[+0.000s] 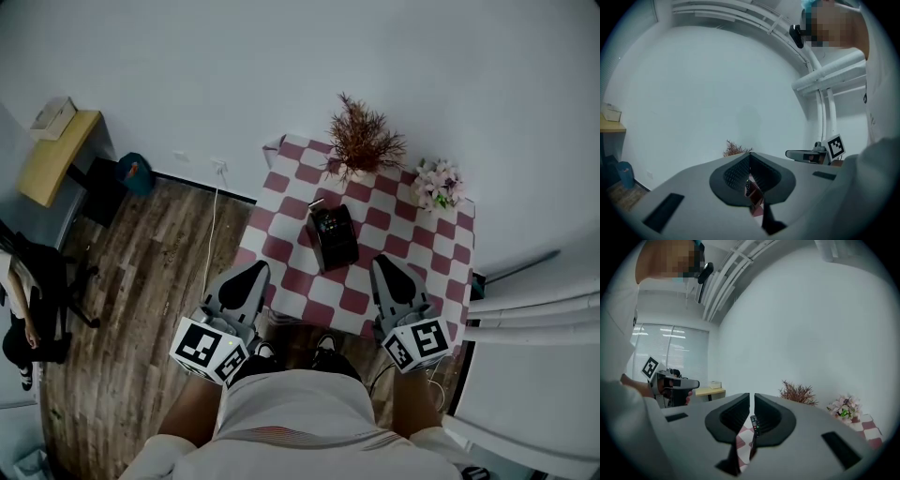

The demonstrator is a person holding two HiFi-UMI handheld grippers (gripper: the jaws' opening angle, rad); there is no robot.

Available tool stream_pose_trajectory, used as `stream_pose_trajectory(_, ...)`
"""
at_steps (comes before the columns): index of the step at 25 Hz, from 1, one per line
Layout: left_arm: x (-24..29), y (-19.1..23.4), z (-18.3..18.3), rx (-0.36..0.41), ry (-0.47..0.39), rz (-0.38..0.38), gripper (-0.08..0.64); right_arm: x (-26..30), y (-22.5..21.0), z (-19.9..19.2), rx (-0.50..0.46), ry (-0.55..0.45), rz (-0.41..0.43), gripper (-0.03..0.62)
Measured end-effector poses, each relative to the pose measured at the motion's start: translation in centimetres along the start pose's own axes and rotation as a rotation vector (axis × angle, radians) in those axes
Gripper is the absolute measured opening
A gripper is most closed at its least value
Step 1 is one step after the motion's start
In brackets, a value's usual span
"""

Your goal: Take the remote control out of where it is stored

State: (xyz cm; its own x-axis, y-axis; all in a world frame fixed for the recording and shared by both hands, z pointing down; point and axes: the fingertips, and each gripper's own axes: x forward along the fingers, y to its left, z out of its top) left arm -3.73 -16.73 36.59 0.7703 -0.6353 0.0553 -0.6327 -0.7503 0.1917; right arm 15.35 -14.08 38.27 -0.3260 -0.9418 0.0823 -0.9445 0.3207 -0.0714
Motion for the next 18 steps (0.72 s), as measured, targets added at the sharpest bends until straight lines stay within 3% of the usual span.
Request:
stream_pose_trajectory(8, 0.1, 0.0, -0.2, 0.002, 0.007, 0.016, 0.005, 1.8, -0.6, -1.3, -0.037, 0.078, -0.010, 0.050)
stream_pose_trajectory(11, -0.1, 0.3, -0.4, 0.003, 0.011, 0.027, 0.006, 3.5, -0.7, -2.9, -0.065, 0.146, -0.008, 0.188)
stream_pose_trajectory(18, -1.3, 1.5, -1.2, -0.012, 0.025, 0.083, 0.005, 8.8, -1.3, -7.5, -0.117, 0.244, -0.067, 0.227)
